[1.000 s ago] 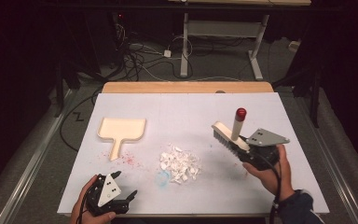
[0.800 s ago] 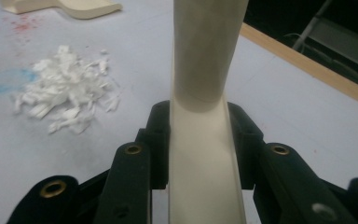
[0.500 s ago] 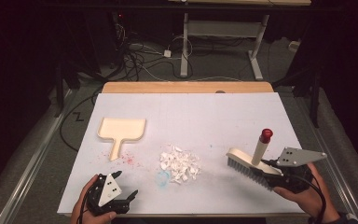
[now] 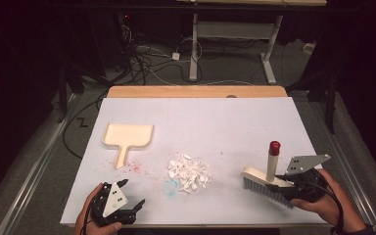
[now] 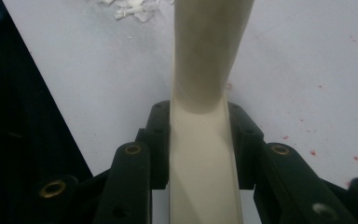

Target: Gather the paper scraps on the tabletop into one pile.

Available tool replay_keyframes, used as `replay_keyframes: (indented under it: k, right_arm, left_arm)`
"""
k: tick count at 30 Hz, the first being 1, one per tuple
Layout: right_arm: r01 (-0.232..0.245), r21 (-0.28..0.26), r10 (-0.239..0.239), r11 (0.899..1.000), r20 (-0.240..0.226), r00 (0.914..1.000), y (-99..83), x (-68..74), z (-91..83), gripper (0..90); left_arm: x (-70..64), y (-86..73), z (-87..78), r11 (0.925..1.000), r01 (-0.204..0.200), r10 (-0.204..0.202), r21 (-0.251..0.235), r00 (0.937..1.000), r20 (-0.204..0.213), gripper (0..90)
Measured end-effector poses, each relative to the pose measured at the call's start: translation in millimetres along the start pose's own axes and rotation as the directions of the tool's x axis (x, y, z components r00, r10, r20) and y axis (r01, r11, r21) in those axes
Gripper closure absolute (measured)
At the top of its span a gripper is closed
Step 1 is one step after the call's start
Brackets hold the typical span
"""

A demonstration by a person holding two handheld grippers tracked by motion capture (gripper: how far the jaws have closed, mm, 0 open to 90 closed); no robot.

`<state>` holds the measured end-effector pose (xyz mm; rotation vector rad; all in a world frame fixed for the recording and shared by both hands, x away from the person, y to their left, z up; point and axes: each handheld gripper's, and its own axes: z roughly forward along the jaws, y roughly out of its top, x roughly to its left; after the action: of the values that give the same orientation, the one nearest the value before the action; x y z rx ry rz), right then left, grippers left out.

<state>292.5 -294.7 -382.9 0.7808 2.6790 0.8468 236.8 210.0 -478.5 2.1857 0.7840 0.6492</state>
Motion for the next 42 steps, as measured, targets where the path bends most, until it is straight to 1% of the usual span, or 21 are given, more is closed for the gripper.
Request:
replay_keyframes:
  k: [3, 4, 6, 12, 16, 18, 22, 24, 25, 26, 27, 28, 29, 31, 33, 35, 36, 37, 38, 40, 42]
  right_arm:
    - [-0.003, 0.02, 0.002, 1.0, 0.002, 1.0, 3.3, -7.1, 2.4, 67.3]
    - [0.005, 0.029, -0.005, 1.0, 0.017, 0.9998, 4.3, -10.7, 4.1, 67.1]
    - [0.013, 0.046, -0.014, 0.999, 0.036, 0.9992, 6.9, -19.0, 7.8, 66.7]
    - [0.05, 0.091, -0.053, 0.995, 0.022, 0.9984, 22.3, -45.8, 16.1, 63.2]
    - [0.055, 0.111, -0.055, 0.992, 0.0, 0.9985, 30.3, -59.2, 20.9, 60.3]
    - [0.055, 0.121, -0.057, 0.991, 0.015, 0.9982, 33.1, -63.9, 24.4, 58.7]
    - [0.044, 0.142, -0.057, 0.989, 0.086, 0.9947, 36.7, -68.2, 29.9, 54.2]
    - [0.048, 0.172, -0.072, 0.984, 0.134, 0.9884, 38.3, -70.0, 33.2, 50.8]
    - [0.045, 0.188, -0.079, 0.981, 0.176, 0.9813, 39.1, -69.8, 34.7, 48.6]
    - [0.063, 0.207, -0.11, 0.976, 0.224, 0.9685, 39.9, -70.3, 35.9, 52.5]
    - [0.064, 0.206, -0.12, 0.977, 0.274, 0.9542, 39.9, -69.2, 35.7, 52.9]
    - [0.065, 0.178, -0.12, 0.982, 0.316, 0.941, 39.8, -70.0, 34.0, 52.7]
    - [0.06, 0.136, -0.103, 0.989, 0.331, 0.9379, 39.3, -70.9, 31.0, 52.9]
    - [0.06, 0.027, -0.066, 0.998, 0.332, 0.9409, 37.6, -69.9, 24.8, 52.0]
    - [0.057, -0.059, -0.034, 0.997, 0.339, 0.9402, 35.8, -67.4, 20.7, 50.0]
    - [0.064, -0.141, -0.013, 0.988, 0.339, 0.9409, 33.4, -63.0, 17.1, 49.6]
    - [0.076, -0.173, -0.018, 0.982, 0.319, 0.9476, 31.7, -61.6, 15.6, 48.8]
    - [0.087, -0.209, -0.019, 0.974, 0.309, 0.9508, 29.9, -60.3, 14.5, 47.8]
    - [0.079, -0.25, 0.004, 0.965, 0.313, 0.9499, 27.8, -59.1, 13.5, 47.8]
    - [0.049, -0.311, 0.047, 0.949, 0.296, 0.9539, 24.4, -59.0, 12.3, 46.1]
    - [0.015, -0.365, 0.101, 0.931, 0.298, 0.9492, 21.7, -56.5, 12.3, 43.2]
  left_arm:
    - [1.0, 0.1, 2.5, 1.0, 0.004, -0.004, 0.004, 1.0, 0.002, 17.8]
    - [0.5, -0.1, 3.0, 0.9998, 0.014, -0.014, 0.012, 0.9999, 0.009, 17.9]
    - [1.1, 0.4, 3.9, 1.0, -0.002, 0.002, 0.009, 1.0, 0.008, 17.9]
    - [1.1, 0.2, 3.9, 1.0, -0.003, 0.003, 0.008, 0.9999, 0.012, 17.9]
    - [0.7, -1.1, 3.6, 0.9998, 0.01, -0.011, 0.016, 0.9998, 0.018, 17.9]
    - [0.9, -1.0, 4.0, 0.9999, 0.001, -0.001, 0.014, 0.9999, 0.011, 17.9]
    - [-1.2, -1.5, 2.7, 0.9998, -0.001, 0.001, 0.02, 0.9998, 0.02, 18.0]
    - [-0.4, -1.9, 3.1, 0.9998, 0.003, -0.004, 0.022, 0.9998, 0.02, 18.0]
    - [0.2, -2.0, 3.3, 0.9997, 0.005, -0.005, 0.023, 0.9997, 0.022, 18.0]
    - [0.3, -2.2, 3.6, 0.9998, 0.008, -0.008, 0.02, 0.9997, 0.024, 18.0]
    - [0.3, -2.1, 3.7, 0.9998, 0.009, -0.01, 0.018, 0.9996, 0.028, 18.0]
    - [-0.1, -1.6, 3.4, 0.9998, 0.009, -0.01, 0.016, 0.9995, 0.03, 18.0]
    - [-0.9, -1.0, 2.8, 0.9999, 0.01, -0.011, 0.01, 0.9994, 0.032, 18.0]
    - [-2.2, 0.4, 1.9, 1.0, 0.003, -0.003, 0.004, 0.9995, 0.032, 18.0]
    - [-3.1, 1.1, 1.8, 1.0, -0.004, 0.004, 0.004, 0.9995, 0.03, 18.0]
    - [-3.1, 1.3, 2.3, 0.9999, -0.008, 0.008, 0.007, 0.9995, 0.03, 18.0]
    - [-3.3, 1.3, 2.4, 0.9999, -0.01, 0.01, 0.007, 0.9995, 0.031, 18.0]
    - [-3.4, 1.4, 2.3, 0.9999, -0.014, 0.013, 0.007, 0.9994, 0.031, 18.0]
    - [-3.4, 1.5, 2.1, 0.9999, -0.015, 0.015, 0.006, 0.9994, 0.032, 18.0]
    - [-2.8, 1.6, 2.7, 0.9999, -0.011, 0.011, 0.005, 0.9994, 0.034, 18.0]
    - [-2.2, 2.3, 4.2, 0.9999, -0.011, 0.011, 0.007, 0.9994, 0.033, 18.0]
